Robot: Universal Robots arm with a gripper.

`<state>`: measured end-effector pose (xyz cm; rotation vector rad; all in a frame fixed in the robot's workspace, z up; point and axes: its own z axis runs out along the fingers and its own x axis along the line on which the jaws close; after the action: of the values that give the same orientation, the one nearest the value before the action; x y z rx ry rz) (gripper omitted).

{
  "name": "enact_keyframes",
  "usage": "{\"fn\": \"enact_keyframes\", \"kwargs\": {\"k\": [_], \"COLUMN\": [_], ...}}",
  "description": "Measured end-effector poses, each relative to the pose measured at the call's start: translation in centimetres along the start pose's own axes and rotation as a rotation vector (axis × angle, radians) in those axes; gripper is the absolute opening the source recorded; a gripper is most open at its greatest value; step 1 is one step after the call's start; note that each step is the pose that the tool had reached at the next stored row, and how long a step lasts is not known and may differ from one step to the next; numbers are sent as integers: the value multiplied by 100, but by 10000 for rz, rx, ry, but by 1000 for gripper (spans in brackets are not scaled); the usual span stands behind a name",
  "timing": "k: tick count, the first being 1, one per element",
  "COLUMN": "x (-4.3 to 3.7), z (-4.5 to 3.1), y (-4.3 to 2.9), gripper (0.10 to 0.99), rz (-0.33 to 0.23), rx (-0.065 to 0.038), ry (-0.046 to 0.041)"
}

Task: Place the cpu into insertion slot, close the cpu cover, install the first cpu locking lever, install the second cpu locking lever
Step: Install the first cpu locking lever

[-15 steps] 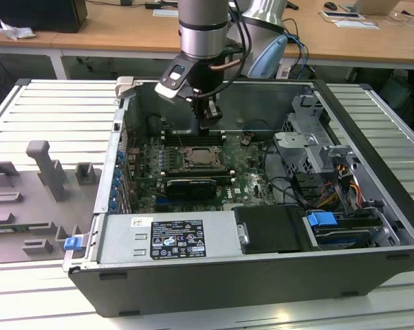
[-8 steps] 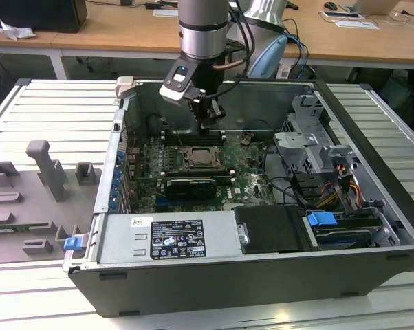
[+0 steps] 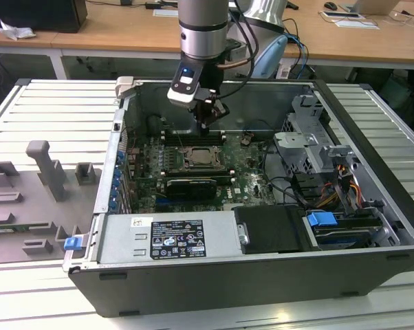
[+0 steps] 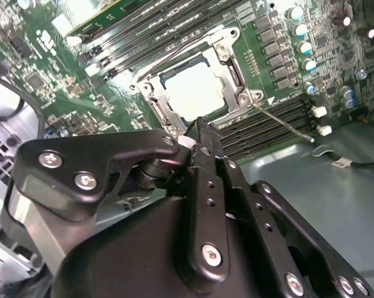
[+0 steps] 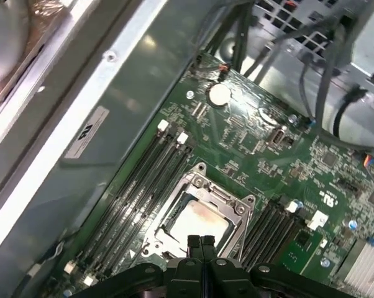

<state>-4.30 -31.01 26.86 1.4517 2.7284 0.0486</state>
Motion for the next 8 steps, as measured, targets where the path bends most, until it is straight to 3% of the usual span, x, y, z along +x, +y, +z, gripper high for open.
{"fn": "enact_keyframes", "kwargs": {"k": [8], "x": [0], "z": [0], "y": [0], "gripper": [106], "rz": [-1128], "rx": [-31], "ry": [54]}}
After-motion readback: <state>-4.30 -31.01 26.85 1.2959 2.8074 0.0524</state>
